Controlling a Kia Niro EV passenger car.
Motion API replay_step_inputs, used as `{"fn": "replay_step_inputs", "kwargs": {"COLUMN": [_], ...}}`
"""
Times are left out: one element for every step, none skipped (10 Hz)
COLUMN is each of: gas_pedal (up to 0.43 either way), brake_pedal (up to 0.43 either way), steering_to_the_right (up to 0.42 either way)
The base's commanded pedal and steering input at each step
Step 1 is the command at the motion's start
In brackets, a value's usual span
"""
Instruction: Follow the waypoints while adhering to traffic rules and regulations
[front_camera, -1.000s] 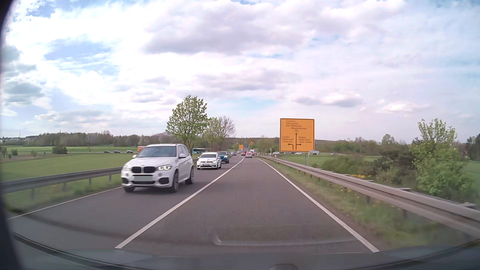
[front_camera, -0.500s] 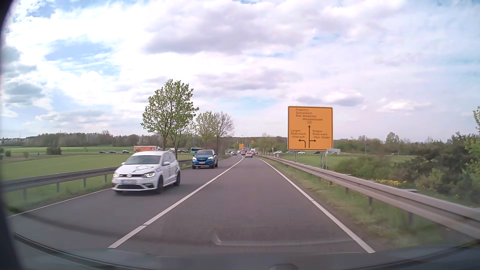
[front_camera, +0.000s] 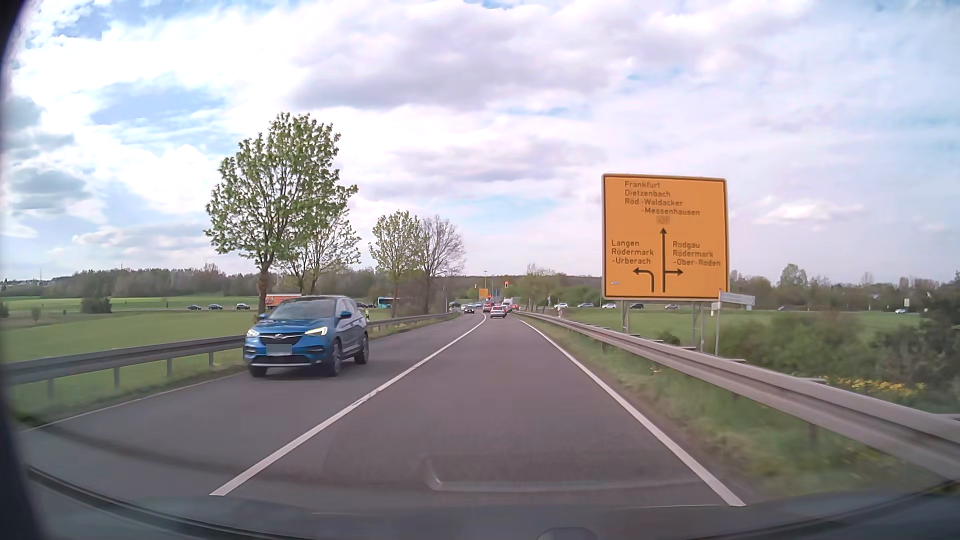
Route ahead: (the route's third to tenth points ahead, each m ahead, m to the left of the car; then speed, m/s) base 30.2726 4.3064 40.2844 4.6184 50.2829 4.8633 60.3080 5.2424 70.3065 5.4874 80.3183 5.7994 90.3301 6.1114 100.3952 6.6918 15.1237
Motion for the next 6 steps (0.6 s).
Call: {"fn": "replay_step_inputs", "kwargs": {"gas_pedal": [0.0,0.0,0.0,0.0,0.0,0.0], "brake_pedal": [0.274,0.274,0.274,0.274,0.274,0.268], "steering_to_the_right": [-0.003,-0.003,-0.002,-0.003,-0.002,-0.003]}}
